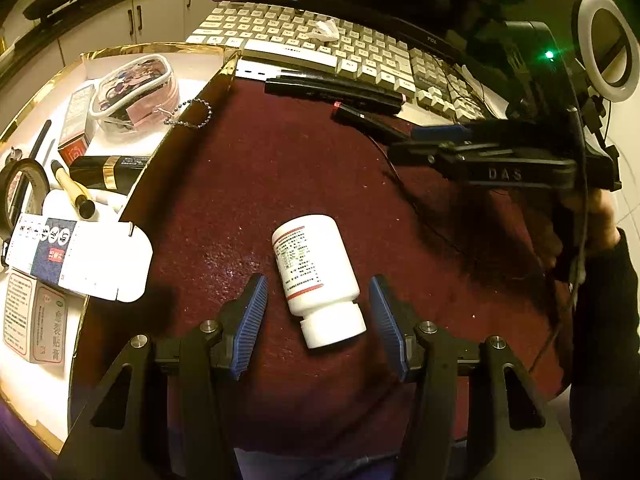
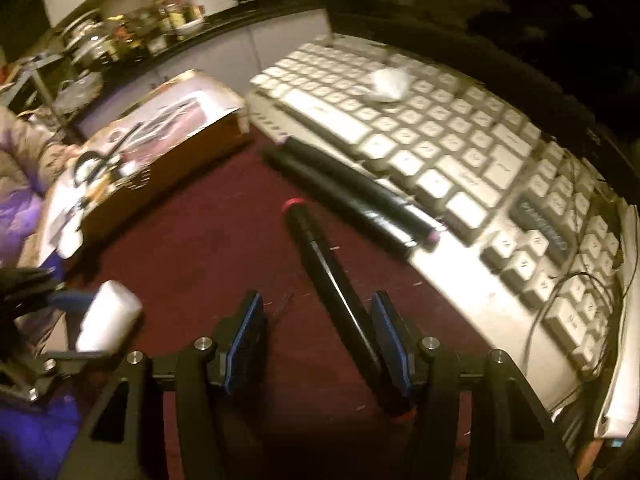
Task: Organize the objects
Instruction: 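Grasp the red-labelled pill bottle with the left tool while the right grasps a red-capped black marker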
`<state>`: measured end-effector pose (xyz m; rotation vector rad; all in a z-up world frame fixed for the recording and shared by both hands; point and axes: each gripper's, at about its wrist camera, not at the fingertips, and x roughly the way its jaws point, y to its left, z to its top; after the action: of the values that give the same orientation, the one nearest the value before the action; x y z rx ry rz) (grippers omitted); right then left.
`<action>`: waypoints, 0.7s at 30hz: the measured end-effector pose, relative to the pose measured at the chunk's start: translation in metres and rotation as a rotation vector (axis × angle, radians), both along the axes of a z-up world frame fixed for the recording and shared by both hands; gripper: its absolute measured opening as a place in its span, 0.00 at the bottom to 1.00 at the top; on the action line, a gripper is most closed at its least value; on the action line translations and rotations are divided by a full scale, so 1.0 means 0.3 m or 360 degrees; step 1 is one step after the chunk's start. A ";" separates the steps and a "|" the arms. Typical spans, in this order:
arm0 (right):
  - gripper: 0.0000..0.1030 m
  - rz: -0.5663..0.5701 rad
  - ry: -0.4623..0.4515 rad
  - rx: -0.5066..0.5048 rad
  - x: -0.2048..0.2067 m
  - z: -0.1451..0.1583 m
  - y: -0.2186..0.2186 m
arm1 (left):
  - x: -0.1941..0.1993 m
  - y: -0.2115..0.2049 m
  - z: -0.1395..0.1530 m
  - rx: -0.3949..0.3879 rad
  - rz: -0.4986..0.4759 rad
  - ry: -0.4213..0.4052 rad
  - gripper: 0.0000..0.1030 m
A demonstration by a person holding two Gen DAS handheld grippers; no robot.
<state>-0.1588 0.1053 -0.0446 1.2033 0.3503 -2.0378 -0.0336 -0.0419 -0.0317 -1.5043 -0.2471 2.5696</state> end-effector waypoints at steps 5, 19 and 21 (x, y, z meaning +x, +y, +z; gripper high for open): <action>0.23 -0.0099 -0.0059 0.0000 0.010 -0.020 0.008 | -0.002 -0.002 0.000 0.0001 0.0012 -0.0007 0.52; 0.13 -0.0551 -0.0008 -0.0042 0.222 -0.016 0.117 | -0.013 -0.017 -0.007 0.0027 0.0062 -0.0006 0.52; 0.13 -0.0592 -0.0005 -0.0045 0.238 -0.021 0.122 | -0.017 -0.012 -0.006 0.0030 0.0062 0.0002 0.48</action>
<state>-0.0873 0.1420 -0.0508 1.3309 0.0985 -2.3452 -0.0388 -0.0454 -0.0334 -1.5062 -0.3024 2.5908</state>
